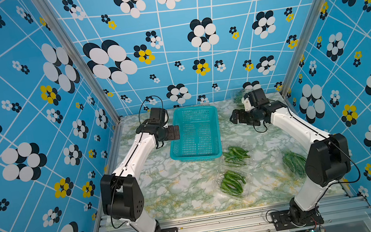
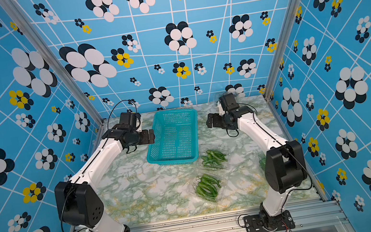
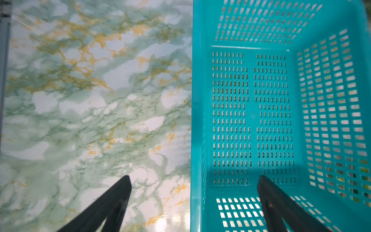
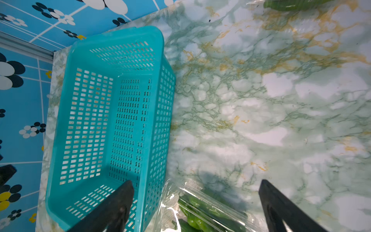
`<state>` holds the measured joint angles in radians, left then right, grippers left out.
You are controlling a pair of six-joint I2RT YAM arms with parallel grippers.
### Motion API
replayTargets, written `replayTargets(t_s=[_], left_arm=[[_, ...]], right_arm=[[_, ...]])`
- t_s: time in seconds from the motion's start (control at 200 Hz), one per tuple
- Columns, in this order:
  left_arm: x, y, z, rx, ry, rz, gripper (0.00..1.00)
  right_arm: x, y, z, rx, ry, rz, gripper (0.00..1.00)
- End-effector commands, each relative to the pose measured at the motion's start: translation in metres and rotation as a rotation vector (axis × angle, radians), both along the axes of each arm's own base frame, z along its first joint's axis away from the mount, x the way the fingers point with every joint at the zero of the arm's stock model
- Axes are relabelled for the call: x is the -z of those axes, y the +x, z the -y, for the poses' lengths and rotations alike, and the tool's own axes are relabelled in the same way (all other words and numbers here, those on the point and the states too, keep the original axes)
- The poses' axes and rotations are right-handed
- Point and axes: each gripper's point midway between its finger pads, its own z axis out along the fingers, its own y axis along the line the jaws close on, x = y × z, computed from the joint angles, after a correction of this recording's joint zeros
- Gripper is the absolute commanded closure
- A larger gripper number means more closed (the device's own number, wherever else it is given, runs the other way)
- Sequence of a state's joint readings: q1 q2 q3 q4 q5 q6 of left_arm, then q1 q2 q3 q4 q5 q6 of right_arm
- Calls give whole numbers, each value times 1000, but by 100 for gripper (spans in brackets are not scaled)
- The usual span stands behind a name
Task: Take small green peppers out of containers
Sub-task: Move the basket to the center of the board.
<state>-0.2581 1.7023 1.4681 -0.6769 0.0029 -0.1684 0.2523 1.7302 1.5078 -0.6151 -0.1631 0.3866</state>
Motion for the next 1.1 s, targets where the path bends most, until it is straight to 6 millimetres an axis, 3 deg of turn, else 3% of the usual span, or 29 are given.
replayTargets(t_s=[0.0, 0.09, 0.11, 0.61, 0.854, 1.094], left_arm=[[14, -6, 9, 1, -14, -123, 0], [24, 3, 17, 9, -33, -145, 0], [24, 5, 18, 8, -39, -145, 0], [84, 42, 20, 8, -12, -317, 3], [97, 50, 7, -27, -25, -366, 20], [107, 49, -6, -33, -27, -403, 49]], right_arm=[[5, -3, -8, 3, -7, -72, 1], [20, -2, -9, 2, -28, -106, 1], [11, 5, -10, 3, -24, -83, 1], [30, 19, -17, 8, -42, -98, 1], [33, 20, -20, 3, -37, -102, 3], [28, 19, -25, -14, -27, -83, 4]])
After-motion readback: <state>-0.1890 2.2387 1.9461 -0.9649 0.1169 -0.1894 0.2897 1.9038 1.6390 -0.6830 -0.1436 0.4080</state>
